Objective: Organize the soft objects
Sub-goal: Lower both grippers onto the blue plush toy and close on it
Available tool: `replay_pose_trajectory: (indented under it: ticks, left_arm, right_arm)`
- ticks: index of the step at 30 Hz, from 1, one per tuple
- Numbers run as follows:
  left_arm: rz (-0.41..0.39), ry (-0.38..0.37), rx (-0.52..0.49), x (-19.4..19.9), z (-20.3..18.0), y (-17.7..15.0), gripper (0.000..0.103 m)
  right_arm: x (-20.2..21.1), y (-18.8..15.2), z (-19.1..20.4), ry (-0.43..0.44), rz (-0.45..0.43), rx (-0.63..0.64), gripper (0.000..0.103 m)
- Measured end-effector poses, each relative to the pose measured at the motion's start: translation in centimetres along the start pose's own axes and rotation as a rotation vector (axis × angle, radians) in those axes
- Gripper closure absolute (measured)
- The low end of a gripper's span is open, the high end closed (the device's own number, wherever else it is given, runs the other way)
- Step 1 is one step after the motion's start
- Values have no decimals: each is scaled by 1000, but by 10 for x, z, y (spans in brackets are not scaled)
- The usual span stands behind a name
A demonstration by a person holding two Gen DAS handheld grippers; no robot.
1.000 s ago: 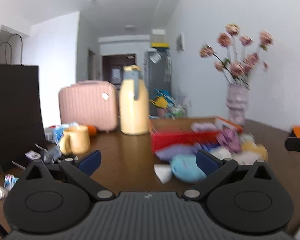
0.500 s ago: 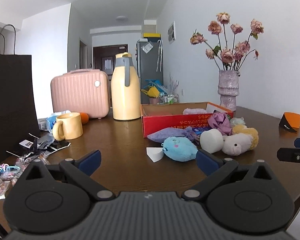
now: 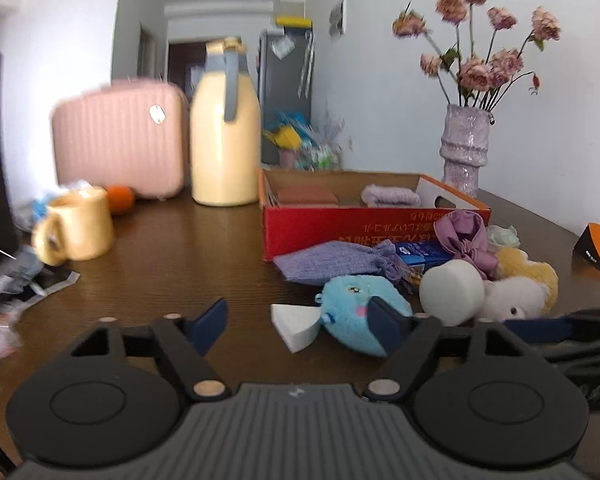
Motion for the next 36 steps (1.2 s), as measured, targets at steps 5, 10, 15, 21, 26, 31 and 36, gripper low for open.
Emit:
replay_pose_trajectory:
  ticks: [5,10,15,21,26,31,36]
  left_arm:
    - [109,-120,89,-49,3,10,59]
    - [169,-203,117,-76,-3,10,76]
    - [213,-251,171,-86,-1,5,85]
    - [236,-331,203,-67,-10,3,96]
    - [242,-347,190,-34,-10,-5,94]
    - [205,-216,168,-12,8,-9,82]
    - [205,-263,202,-7,5,-16,40]
  right_arm:
    - [-50,17,1,-2,31,-40,45]
    - [-79,18,-5,28,72,-115,45]
    - [-85,15,-8,92,89,-160,57]
    - [-65,10,6,211,131,-171,87]
    - [-27,-5,40,332,160,-82,89]
    - [3,-4,30,223,98,-48,85]
    - [-1,-3,-8,87,65,-138,58]
Point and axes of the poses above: each gripper's, at about its wrist camera, not at the fingertips, and x roughly against the way its jaws point, z to its left, y to its top, the point moved 5 cm from there along -x, roughly the way its jaws point, and after that the axes turned 1 degree about -z, right-handed, at the moved point
